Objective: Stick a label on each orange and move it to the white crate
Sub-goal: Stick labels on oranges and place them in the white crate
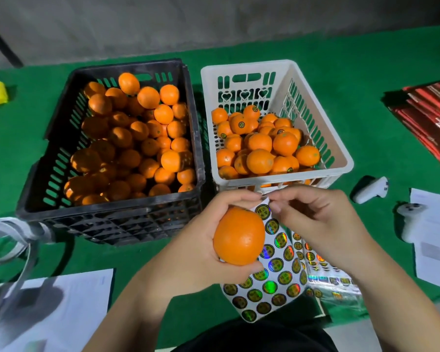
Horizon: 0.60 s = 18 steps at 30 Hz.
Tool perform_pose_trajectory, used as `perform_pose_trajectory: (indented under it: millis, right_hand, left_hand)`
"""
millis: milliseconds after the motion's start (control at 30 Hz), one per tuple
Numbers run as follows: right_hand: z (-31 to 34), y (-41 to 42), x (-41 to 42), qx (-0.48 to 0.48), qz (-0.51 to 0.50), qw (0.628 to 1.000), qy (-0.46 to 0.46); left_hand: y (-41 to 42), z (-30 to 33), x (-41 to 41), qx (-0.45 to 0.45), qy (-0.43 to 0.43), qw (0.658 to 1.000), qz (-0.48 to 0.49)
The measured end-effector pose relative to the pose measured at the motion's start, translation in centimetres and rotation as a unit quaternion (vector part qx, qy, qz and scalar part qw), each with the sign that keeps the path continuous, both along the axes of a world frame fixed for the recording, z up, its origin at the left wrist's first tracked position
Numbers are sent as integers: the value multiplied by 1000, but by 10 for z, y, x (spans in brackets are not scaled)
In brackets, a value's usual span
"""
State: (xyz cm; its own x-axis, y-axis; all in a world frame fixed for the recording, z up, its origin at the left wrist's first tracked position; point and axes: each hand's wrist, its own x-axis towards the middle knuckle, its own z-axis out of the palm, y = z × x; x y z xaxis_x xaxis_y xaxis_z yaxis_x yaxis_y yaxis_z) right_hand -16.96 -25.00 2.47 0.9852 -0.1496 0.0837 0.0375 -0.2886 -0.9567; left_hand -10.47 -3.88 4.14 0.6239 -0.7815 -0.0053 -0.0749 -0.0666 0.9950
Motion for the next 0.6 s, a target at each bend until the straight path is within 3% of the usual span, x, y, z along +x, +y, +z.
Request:
perform_pose_trajectory:
  millis: [167, 300, 400, 500, 600]
  right_hand:
    - [-5, -2, 2, -193, -23, 979, -64]
    - [-4, -1, 4, -165, -112, 977, -74]
    - [5, 3, 0, -128, -202, 961, -138]
    - [8, 25, -7, -242, -115, 938, -219]
    - [-3, 42, -12, -273, -55, 936, -214]
  left_hand:
    - [8, -8, 0, 46, -40, 998, 29]
    - [14, -26, 2, 51, -53, 996, 43]
    - [13, -31, 3, 62, -59, 993, 76]
    - [9, -34, 1, 64, -62, 992, 85]
    - [8, -35, 2, 53, -45, 994, 81]
